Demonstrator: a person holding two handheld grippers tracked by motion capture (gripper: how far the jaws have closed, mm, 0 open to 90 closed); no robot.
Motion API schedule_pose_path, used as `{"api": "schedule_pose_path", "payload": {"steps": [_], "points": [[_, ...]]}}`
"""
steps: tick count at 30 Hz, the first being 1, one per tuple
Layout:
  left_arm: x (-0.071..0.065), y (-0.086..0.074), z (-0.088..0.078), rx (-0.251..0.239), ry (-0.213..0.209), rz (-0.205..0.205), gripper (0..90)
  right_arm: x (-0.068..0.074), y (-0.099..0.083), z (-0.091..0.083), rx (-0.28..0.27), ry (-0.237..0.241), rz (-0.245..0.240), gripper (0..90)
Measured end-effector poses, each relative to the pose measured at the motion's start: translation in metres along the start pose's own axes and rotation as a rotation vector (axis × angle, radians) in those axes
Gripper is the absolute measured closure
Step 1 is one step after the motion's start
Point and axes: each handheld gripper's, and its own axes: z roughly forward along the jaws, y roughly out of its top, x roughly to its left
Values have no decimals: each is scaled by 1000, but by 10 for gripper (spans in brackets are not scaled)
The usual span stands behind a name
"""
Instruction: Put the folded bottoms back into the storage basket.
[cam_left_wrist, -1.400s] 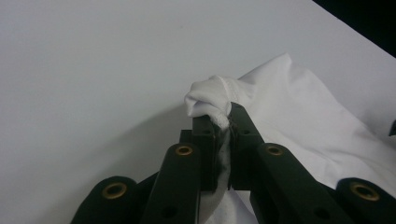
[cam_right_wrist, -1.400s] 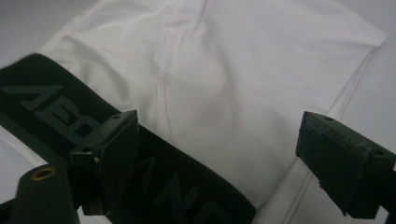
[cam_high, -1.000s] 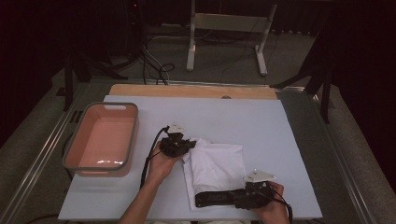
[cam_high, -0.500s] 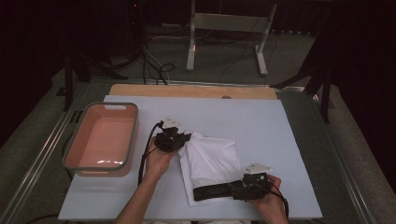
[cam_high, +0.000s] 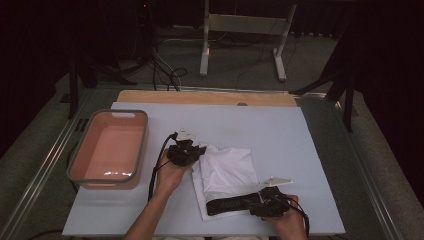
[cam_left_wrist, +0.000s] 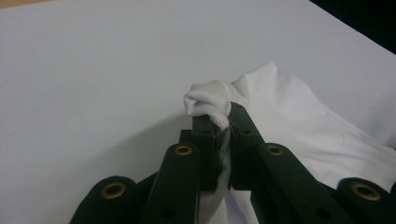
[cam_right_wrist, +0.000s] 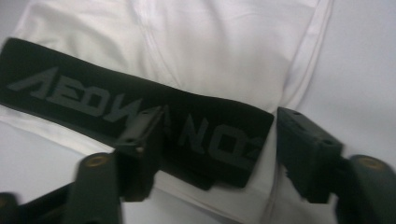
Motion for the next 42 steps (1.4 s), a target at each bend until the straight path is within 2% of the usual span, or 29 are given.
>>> {"api": "schedule_pose_path", "payload": {"steps": [1, 2, 4, 6, 9, 11, 13, 14, 18, 25, 33, 42], "points": [[0, 0, 0, 0, 0, 0, 837, 0, 0, 0, 0, 0, 0, 383], [-1, 0, 1, 1, -1, -2, 837, 0, 1, 0, 3, 14, 9, 436], [-2, 0, 3, 4, -7, -1, 837, 0, 2, 0, 5, 20, 14, 465], [-4, 0, 5, 8, -13, -1, 837, 1, 3, 1, 10, 50, 33, 582], [-5, 0, 6, 11, -17, 1, 837, 2, 5, 3, 14, 108, 41, 688], [-6, 0, 7, 11, -21, 7, 838, 1, 7, 5, 22, 146, 36, 726], [-6, 1, 6, 10, -22, 4, 837, 3, 8, 5, 25, 150, 41, 741], [-6, 1, 6, 8, -22, 6, 837, 4, 9, 5, 20, 151, 26, 761], [-6, 3, 4, 3, -22, 7, 838, 6, 10, 5, 11, 148, 19, 770], [-6, 6, 1, -15, -26, 4, 839, 5, 12, 2, -13, 178, 19, 776], [-3, 14, -6, -38, -30, -1, 840, 12, 19, -6, -65, 191, -22, 780], [-2, 20, -9, -46, -31, -2, 840, 15, 27, -10, -102, 204, -26, 780]]}}
